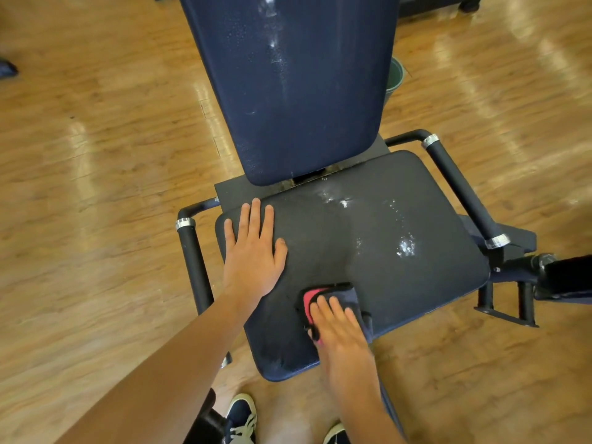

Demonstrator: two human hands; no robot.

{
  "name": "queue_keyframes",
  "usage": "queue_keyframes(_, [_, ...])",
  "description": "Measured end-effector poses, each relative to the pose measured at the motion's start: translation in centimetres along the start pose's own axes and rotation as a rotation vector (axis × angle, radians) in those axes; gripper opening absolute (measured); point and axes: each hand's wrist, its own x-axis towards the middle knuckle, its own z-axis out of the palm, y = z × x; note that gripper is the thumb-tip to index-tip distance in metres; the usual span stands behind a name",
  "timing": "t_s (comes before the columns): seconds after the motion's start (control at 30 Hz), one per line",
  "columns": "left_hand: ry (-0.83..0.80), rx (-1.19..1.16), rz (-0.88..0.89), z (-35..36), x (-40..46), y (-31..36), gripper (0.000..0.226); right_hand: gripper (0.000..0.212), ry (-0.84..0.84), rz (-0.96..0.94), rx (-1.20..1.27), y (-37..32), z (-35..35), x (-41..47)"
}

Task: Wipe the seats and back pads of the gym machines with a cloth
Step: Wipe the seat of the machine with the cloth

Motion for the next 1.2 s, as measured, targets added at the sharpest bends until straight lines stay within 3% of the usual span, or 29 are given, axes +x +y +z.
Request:
queue_keyframes(0.1, [-0.009, -0.007, -0.001, -0.1, 0.0, 0.0, 0.068, 0.061, 0.042, -0.134, -0.095, 1.5, 0.4, -1.4])
queue_keyframes(0.23, [-0.015, -0.005, 0.002, -0.1, 0.0, 0.0, 0.068, 0.084, -0.100, -0.232, -0.069, 3.3, -1.7, 0.4])
queue_keyframes(0.43, [-0.003, -0.004, 0.008, 0.0, -0.1, -0.1, 0.069, 0.084, -0.029, 0.054, 0.135, -0.1, 0.1, -1.8])
queue_keyframes(0.53, [-0.005, -0.002, 0.013, -0.1, -0.1, -0.1, 0.068, 0.092, -0.042, 0.038, 0.253, -1.6, 0.4, -3.4])
queue_keyframes(0.6, [-0.006, -0.001, 0.012, -0.2, -0.2, -0.1, 0.069, 0.072, 0.041, 0.097, 0.374, -1.4, -0.8, -3.1])
queue_keyframes(0.67, [-0.017, -0.002, 0.013, -0.4, -0.2, 0.0, 0.067, 0.040, 0.189, 0.296, 0.524, -1.1, -3.4, -1.5])
queue_keyframes(0.73, [-0.035, 0.008, 0.005, -0.4, -0.1, 0.0, 0.066, 0.041, 0.252, 0.451, 0.588, -0.1, -6.1, 0.8])
queue_keyframes(0.8, [-0.050, 0.017, -0.002, -0.5, 0.0, 0.1, 0.066, 0.043, 0.298, 0.469, 0.528, 1.7, -6.5, 2.7])
queue_keyframes(0.9, [-0.041, 0.021, -0.007, -0.2, -0.1, 0.1, 0.066, 0.037, 0.128, 0.409, 0.291, 1.3, -5.0, 3.0])
queue_keyframes(0.97, [-0.030, 0.017, -0.007, -0.1, -0.1, 0.1, 0.066, 0.050, 0.011, 0.296, 0.156, -0.5, -3.4, 1.5])
queue_keyframes(1.03, [-0.022, 0.015, -0.005, 0.0, -0.2, 0.2, 0.066, 0.066, 0.015, 0.170, 0.115, -1.3, -2.5, 0.0])
queue_keyframes(1.13, [-0.031, 0.012, -0.007, -0.2, -0.2, 0.4, 0.065, 0.062, -0.022, 0.085, 0.234, -1.5, -2.3, -1.4])
queue_keyframes(1.2, [-0.045, 0.009, -0.005, -0.4, -0.3, 0.5, 0.065, 0.037, 0.034, 0.254, 0.459, -0.4, -3.6, -1.0])
